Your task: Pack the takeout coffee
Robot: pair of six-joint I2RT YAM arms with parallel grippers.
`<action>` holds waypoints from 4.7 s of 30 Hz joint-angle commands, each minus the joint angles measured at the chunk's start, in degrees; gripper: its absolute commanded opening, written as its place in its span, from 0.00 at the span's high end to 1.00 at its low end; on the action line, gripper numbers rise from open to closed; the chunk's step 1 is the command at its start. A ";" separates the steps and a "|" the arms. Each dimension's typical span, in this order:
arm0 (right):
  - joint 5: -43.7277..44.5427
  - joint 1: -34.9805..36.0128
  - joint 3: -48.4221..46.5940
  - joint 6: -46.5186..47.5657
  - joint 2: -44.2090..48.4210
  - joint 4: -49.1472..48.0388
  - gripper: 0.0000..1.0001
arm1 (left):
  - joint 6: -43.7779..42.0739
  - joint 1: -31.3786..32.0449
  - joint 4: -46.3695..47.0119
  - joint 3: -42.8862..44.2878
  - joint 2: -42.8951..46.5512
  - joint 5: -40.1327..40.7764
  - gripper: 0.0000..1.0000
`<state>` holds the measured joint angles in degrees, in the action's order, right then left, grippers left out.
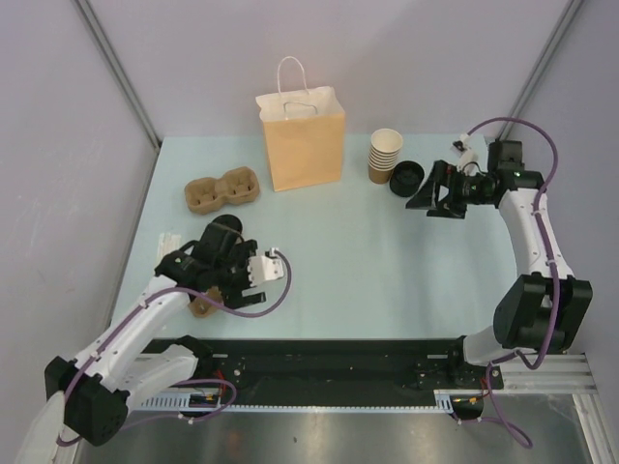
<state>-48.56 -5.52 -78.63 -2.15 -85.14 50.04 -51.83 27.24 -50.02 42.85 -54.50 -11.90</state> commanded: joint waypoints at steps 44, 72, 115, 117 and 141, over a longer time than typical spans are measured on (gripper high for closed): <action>-0.31 -9.42 4.19 6.46 14.04 5.42 0.00 | 11.14 -4.13 40.30 56.47 -42.98 -15.86 0.33; -2.77 -10.57 4.63 5.41 10.35 4.63 0.01 | 9.03 -13.62 30.33 76.23 -60.45 -21.76 0.25; -2.68 -9.52 -40.45 29.39 3.85 27.47 0.00 | -25.75 -3.70 -9.34 40.99 -15.37 -53.04 1.00; -2.25 -7.41 -44.49 31.06 3.32 28.27 0.00 | -33.39 -2.73 -16.13 43.54 -16.42 -55.23 1.00; 23.94 52.53 -37.48 51.27 4.73 20.88 0.00 | -48.98 20.29 -32.69 48.47 -14.32 -48.83 1.00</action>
<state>-30.48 43.20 -116.73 41.80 -79.09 70.41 -98.02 44.93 -76.88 89.01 -70.39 -60.45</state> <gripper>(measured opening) 0.994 0.010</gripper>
